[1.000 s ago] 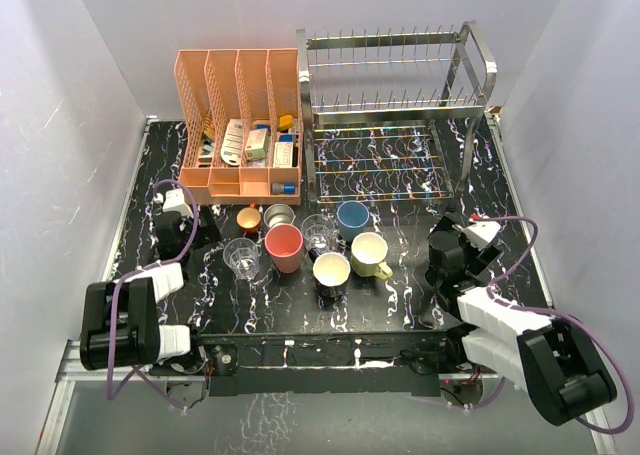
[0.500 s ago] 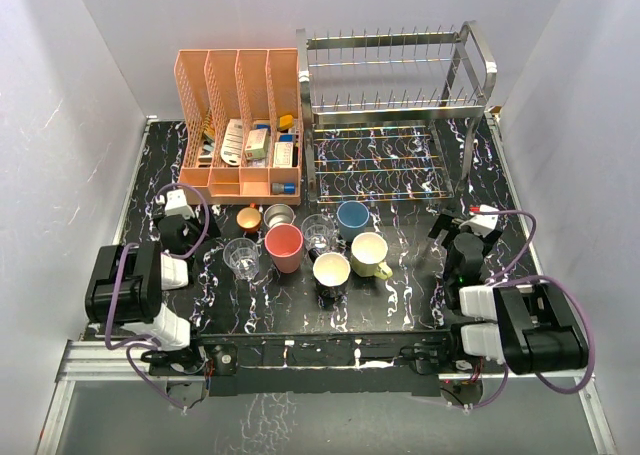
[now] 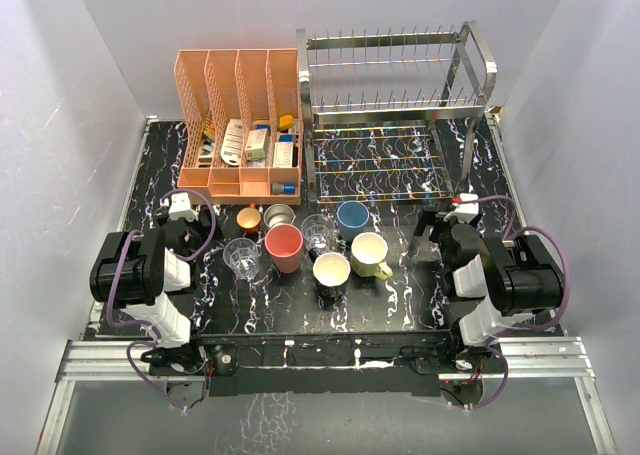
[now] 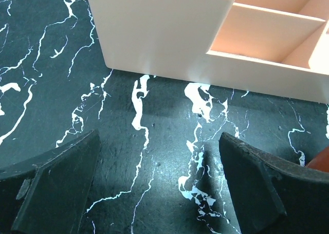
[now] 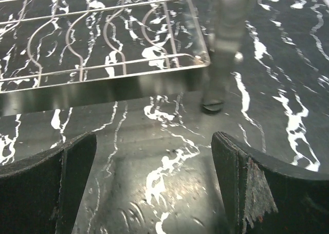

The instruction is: Unload the cups from the dish rack

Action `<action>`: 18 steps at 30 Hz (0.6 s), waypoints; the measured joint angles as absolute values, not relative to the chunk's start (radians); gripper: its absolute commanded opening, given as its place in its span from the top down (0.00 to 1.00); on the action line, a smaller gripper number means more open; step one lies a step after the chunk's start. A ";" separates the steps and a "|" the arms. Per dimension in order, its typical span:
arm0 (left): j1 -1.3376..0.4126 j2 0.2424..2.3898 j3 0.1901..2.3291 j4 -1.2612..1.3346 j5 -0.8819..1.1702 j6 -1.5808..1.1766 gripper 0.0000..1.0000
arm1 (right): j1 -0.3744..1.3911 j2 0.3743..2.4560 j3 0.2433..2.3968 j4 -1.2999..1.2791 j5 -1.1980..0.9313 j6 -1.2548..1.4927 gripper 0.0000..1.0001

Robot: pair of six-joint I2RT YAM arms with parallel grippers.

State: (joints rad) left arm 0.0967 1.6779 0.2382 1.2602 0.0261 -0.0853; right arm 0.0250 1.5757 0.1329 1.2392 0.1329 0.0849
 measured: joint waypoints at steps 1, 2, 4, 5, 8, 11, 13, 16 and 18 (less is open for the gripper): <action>0.097 1.678 0.238 1.262 0.028 -0.085 0.03 | 0.025 1.586 0.151 1.216 0.108 0.076 0.02; 0.097 1.678 0.238 1.264 0.030 -0.085 0.03 | 0.026 1.588 0.168 1.196 0.091 0.072 0.02; 0.096 1.678 0.238 1.272 0.034 -0.084 0.03 | 0.025 1.591 0.196 1.188 0.063 0.063 0.02; 0.097 1.678 0.238 1.275 0.035 -0.084 0.03 | 0.024 1.592 0.201 1.189 0.052 0.058 0.02; 0.097 1.678 0.237 1.278 0.040 -0.081 0.03 | 0.024 1.592 0.203 1.179 0.040 0.051 0.02; 0.097 1.678 0.237 1.277 0.050 -0.075 0.03 | 0.024 1.592 0.203 1.178 0.029 0.049 0.02; 0.097 1.678 0.237 1.276 0.060 -0.071 0.03 | 0.024 1.592 0.203 1.178 0.026 0.049 0.02; 0.096 1.678 0.238 1.272 0.072 -0.065 0.03 | 0.024 1.592 0.203 1.178 0.025 0.049 0.02; 0.096 1.678 0.238 1.269 0.076 -0.062 0.03 | 0.024 1.592 0.203 1.178 0.023 0.049 0.02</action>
